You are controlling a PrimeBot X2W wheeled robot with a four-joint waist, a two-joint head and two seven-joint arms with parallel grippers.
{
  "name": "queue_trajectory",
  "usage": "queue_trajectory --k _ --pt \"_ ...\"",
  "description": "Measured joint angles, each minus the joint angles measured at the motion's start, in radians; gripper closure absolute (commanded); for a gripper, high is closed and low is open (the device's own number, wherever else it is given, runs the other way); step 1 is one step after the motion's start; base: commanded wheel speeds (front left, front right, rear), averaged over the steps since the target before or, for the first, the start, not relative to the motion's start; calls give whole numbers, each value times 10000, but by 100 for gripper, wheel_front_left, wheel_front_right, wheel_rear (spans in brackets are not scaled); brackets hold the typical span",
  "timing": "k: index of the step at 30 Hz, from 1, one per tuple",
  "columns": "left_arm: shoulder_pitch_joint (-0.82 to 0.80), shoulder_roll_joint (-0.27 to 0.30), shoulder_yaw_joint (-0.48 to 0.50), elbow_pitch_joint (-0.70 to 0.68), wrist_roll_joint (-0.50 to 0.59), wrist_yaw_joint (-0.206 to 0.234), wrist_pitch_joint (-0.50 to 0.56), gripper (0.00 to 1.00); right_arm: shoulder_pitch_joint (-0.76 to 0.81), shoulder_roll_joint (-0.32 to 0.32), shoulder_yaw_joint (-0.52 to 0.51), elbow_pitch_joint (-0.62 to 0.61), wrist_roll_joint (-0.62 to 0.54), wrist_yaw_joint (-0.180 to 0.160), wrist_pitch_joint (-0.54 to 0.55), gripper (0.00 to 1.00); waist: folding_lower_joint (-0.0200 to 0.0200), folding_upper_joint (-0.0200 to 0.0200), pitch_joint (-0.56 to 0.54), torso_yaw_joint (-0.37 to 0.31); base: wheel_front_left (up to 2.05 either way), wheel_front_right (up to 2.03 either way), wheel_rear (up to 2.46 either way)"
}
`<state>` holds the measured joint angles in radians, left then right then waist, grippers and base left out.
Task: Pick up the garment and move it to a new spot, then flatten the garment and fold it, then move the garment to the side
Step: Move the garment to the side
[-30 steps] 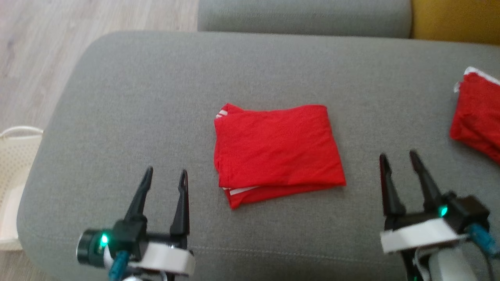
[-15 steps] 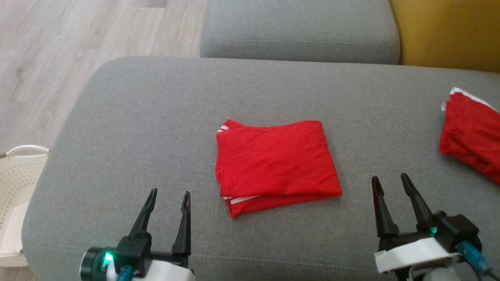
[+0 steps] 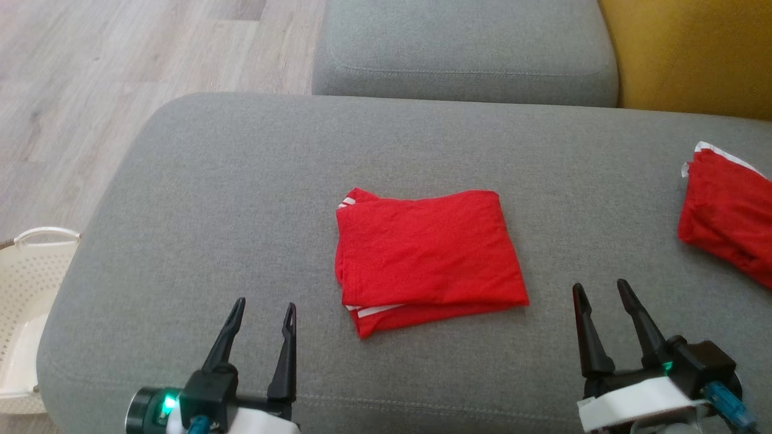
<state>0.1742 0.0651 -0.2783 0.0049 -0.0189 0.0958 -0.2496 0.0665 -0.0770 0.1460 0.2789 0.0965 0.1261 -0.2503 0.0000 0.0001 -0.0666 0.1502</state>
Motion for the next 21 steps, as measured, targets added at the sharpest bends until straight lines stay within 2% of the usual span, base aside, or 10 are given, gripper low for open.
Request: queue_trajectory --k 9,12,18,21 --pt "12 0 -29 -10 4 6 0 0 -1 6 -2 17 -113 0 0 0 0 0 106 136 0 0 0" --pt "1 0 -63 -25 67 6 0 0 -48 36 4 382 -119 0 0 0 0 0 219 206 0 0 0" --pt "-129 -2 -257 -44 88 4 0 0 -1241 123 -280 2452 -213 0 88 0 0 0 620 309 0 0 0" --pt "-332 -8 -397 -56 88 -4 0 0 -2602 132 -690 3499 -305 0 840 0 0 0 956 357 0 0 0"
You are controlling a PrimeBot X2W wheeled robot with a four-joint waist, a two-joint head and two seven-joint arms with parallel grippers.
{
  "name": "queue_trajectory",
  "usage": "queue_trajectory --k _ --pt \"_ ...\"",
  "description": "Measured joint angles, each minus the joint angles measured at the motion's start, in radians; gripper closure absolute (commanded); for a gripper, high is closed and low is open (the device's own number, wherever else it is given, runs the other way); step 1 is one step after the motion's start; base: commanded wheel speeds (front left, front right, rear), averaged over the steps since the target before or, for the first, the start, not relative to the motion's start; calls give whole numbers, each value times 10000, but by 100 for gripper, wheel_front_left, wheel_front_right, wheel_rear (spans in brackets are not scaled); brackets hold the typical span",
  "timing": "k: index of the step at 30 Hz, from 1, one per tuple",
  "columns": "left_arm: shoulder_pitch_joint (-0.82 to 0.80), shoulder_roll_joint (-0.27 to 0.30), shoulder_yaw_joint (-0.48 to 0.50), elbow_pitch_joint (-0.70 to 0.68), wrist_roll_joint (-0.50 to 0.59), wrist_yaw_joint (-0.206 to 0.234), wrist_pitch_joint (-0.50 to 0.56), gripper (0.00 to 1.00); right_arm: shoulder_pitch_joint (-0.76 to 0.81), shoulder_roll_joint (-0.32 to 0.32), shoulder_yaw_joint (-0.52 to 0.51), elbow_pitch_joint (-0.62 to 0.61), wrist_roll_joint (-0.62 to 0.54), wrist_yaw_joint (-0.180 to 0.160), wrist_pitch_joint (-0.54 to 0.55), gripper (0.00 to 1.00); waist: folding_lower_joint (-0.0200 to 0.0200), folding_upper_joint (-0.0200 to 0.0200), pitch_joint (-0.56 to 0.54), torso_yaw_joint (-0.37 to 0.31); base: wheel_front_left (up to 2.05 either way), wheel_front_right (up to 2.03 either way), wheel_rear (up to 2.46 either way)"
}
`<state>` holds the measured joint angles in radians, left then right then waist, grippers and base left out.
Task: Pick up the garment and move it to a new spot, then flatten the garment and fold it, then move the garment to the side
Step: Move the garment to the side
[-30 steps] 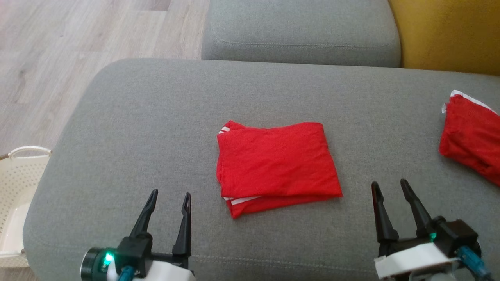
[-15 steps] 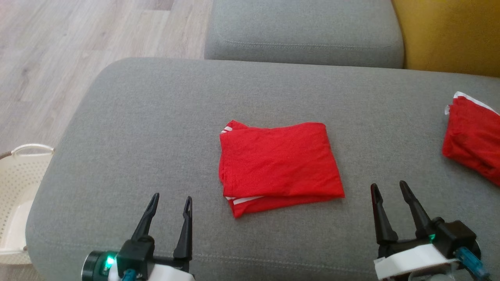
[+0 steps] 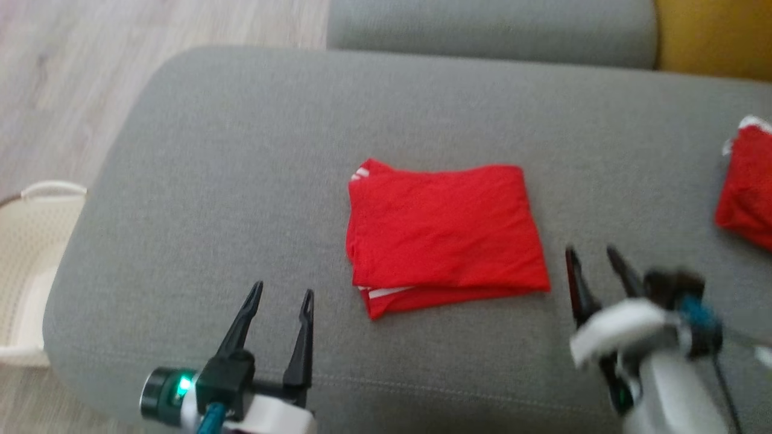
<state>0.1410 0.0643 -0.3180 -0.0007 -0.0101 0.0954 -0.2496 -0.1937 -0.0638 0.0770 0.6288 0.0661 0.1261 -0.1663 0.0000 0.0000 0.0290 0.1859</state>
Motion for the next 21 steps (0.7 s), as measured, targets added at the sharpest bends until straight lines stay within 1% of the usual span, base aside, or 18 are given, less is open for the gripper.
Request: queue_trajectory --k 2,5,7,12,16,17,18,19,21 --pt "-222 -10 -111 6 0 0 0 0 -904 -10 -167 598 50 0 460 0 0 0 243 49 0 0 0" --pt "-530 -29 -288 8 -2 0 0 0 -1967 -128 -151 1411 157 0 1087 0 0 0 576 144 0 0 0" --pt "-676 -44 -364 21 -2 0 0 0 -2467 -198 -69 1908 527 0 1532 0 0 0 773 223 0 0 0" --pt "-926 -56 -579 50 -4 17 0 0 -3125 -631 495 3028 773 0 2792 0 1 0 1135 435 0 0 0" --pt "-1080 -58 -629 81 -33 104 0 0 -3467 -690 882 3302 1417 0 2966 0 1 0 1297 535 0 0 0" --pt "-1119 -58 -648 84 -35 105 0 0 -3565 -688 1043 3333 1580 0 2978 22 1 0 1323 552 0 0 0" --pt "-1152 -59 -673 84 -35 107 0 0 -3661 -686 1210 3373 1764 0 2980 57 1 0 1349 565 0 0 0" --pt "-1173 -59 -692 88 -35 113 0 0 -3731 -686 1360 3409 1939 0 3041 100 1 0 1367 575 0 0 0" --pt "-1221 -59 -729 117 -40 117 0 0 -3834 -717 1735 3463 2205 0 3145 100 1 0 1389 580 0 0 0"
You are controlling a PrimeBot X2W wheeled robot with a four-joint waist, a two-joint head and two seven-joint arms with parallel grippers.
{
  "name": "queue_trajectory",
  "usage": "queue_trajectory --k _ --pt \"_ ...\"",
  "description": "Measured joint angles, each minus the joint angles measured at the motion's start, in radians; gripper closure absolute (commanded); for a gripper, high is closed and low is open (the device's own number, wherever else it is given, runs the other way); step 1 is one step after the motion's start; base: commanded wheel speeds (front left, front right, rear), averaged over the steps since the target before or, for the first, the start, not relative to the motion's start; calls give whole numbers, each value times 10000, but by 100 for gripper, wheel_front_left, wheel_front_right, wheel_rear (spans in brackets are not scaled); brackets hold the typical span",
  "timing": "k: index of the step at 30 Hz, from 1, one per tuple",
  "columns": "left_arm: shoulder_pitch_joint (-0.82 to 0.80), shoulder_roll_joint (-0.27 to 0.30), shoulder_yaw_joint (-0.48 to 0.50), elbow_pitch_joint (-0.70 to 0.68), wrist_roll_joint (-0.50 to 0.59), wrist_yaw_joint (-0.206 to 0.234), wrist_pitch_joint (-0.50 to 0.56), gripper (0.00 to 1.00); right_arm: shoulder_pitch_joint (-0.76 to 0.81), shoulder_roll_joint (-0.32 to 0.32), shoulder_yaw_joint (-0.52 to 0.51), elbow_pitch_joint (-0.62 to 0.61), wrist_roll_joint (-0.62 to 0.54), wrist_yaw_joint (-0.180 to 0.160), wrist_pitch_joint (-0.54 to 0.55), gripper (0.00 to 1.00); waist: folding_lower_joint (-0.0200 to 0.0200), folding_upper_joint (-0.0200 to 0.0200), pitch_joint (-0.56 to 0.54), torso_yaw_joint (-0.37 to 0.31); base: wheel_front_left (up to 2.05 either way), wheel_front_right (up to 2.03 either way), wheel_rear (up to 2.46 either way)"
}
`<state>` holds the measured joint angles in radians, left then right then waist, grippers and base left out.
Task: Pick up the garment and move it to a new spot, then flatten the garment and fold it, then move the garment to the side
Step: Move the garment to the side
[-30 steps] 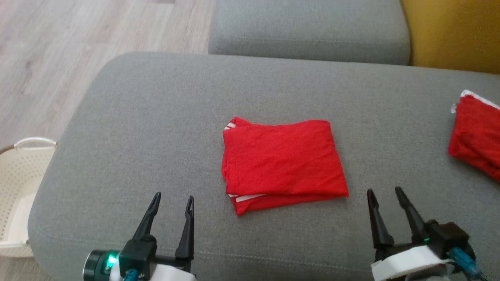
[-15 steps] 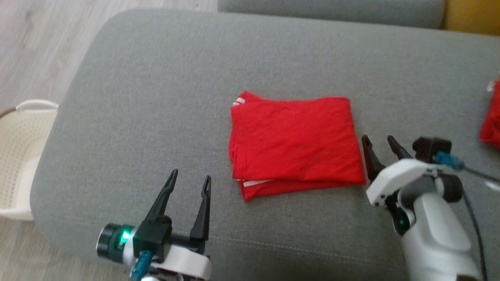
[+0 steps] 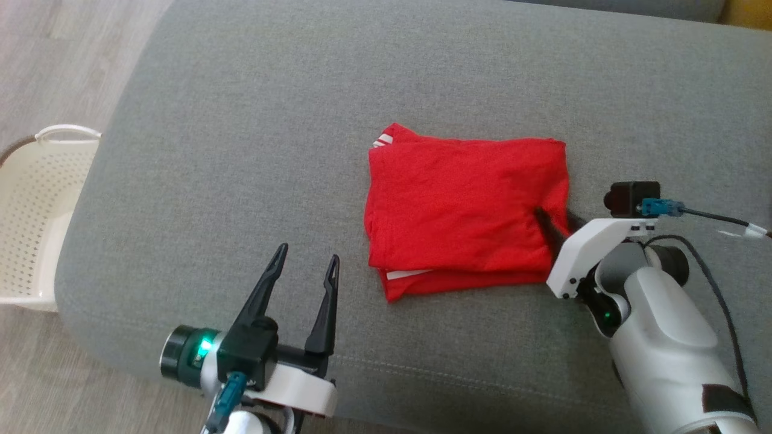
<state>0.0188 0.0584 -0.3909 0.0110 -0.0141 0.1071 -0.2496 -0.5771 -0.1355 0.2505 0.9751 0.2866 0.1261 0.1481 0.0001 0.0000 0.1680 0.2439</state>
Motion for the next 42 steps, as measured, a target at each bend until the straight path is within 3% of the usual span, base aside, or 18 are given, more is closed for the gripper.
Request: queue_trajectory --k 7,16,24,34,35,37,42 --pt "-51 -4 -8 -6 -65 136 0 0 -347 -493 779 -115 721 0 -489 100 0 0 135 -228 0 0 0" --pt "-230 -8 63 -69 -63 157 0 0 -1415 -1988 395 -744 817 0 -857 100 0 0 402 -1027 0 0 0" --pt "-650 -2 196 -393 -46 73 0 0 -1523 -3551 -1154 -2142 29 0 -199 100 0 0 776 -1730 0 0 0" --pt "-938 4 182 -451 42 59 0 0 -1356 -3927 -3739 -3561 -959 0 1158 100 0 0 1118 -2014 0 0 0" --pt "-946 4 174 -462 42 59 0 0 -1286 -3923 -4080 -3728 -1231 0 1329 93 0 0 1152 -2013 0 0 0" --pt "-966 4 157 -487 40 56 0 0 -1080 -3866 -4809 -4054 -1839 0 1624 0 0 0 1212 -1993 0 0 0" --pt "-1103 4 142 -470 36 -17 0 0 -358 -3254 -6096 -5384 -3910 0 1256 0 0 0 1243 -1831 0 0 0"
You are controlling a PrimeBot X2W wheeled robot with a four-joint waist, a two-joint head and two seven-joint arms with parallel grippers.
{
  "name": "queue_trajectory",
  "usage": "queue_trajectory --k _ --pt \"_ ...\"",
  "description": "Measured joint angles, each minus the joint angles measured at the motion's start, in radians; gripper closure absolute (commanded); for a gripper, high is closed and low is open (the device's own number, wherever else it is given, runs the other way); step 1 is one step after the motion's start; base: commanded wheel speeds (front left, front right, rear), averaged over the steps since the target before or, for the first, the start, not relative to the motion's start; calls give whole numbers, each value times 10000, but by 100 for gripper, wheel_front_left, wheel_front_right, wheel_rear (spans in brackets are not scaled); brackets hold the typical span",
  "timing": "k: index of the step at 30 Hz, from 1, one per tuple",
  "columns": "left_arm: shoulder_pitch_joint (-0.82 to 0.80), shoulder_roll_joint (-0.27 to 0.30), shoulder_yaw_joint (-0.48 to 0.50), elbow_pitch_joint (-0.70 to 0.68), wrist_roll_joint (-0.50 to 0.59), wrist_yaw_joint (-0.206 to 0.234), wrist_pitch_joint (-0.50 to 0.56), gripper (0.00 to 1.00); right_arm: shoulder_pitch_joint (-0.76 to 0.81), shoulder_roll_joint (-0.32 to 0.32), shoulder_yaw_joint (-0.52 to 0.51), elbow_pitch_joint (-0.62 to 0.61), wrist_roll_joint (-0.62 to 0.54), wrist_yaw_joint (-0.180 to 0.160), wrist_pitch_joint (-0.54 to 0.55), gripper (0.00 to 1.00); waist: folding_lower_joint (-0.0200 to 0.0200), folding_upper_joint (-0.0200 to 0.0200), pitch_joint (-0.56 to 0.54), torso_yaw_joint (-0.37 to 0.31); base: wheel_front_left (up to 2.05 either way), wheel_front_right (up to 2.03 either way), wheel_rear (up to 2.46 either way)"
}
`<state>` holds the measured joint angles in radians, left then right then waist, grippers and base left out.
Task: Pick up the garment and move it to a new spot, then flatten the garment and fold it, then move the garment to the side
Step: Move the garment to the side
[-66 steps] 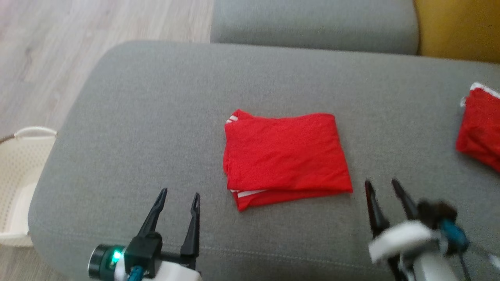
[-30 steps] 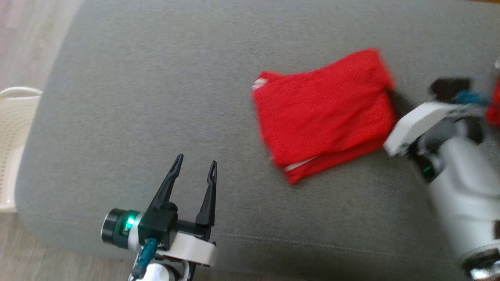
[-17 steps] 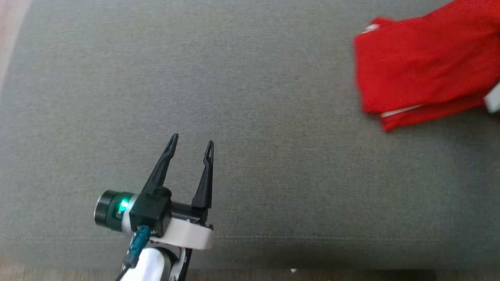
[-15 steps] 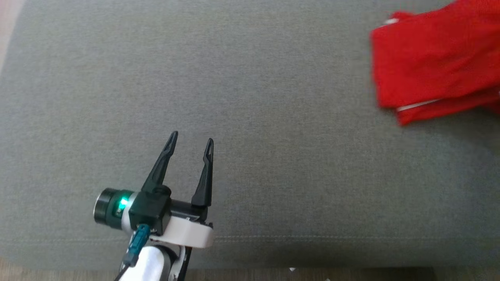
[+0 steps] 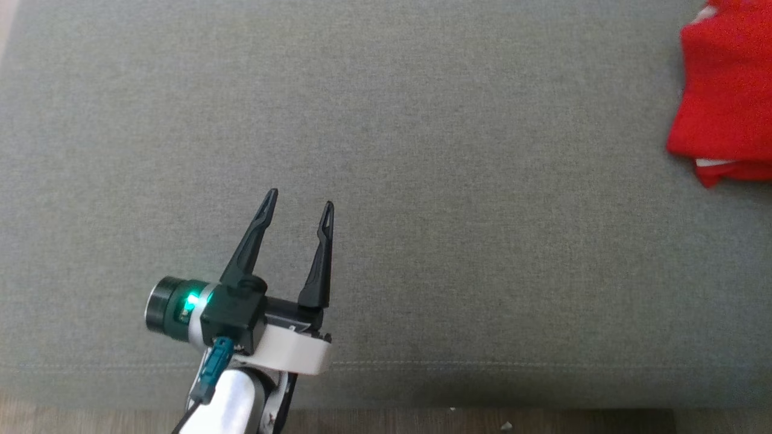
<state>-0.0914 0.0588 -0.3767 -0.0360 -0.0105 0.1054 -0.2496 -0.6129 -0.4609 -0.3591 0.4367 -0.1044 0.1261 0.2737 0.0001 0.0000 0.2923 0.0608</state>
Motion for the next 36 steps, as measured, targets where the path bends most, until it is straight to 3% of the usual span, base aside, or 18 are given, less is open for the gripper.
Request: queue_trajectory --k 3,8,15,22,25,30,36 --pt "1 -2 17 56 -27 4 0 0 294 932 17 -1012 -742 0 -499 0 0 0 -139 60 0 0 0" --pt "67 -4 88 111 -115 15 0 0 1526 2397 1032 -1655 -719 0 -1041 0 -1 0 -533 110 0 0 0" --pt "395 -10 224 142 -355 98 0 0 3098 3400 2698 -1358 282 0 -2355 0 -1 0 -1193 270 0 0 0" --pt "1000 -15 612 88 -988 270 0 0 4284 3781 3624 -752 915 2 -5030 0 -1 1 -1938 565 0 0 0" --pt "1287 -17 736 25 -1114 259 0 0 4824 3935 3753 -997 972 2 -5229 0 -1 0 -2233 698 0 0 0" --pt "1685 -17 991 -288 -1114 86 0 0 5779 4075 3724 -2805 1381 2 -5242 0 -1 1 -2695 833 0 0 0" --pt "2081 -17 1039 -468 -742 -217 0 0 6993 4134 3716 -3411 1799 2 -5242 0 -2 1 -3006 819 0 0 0"
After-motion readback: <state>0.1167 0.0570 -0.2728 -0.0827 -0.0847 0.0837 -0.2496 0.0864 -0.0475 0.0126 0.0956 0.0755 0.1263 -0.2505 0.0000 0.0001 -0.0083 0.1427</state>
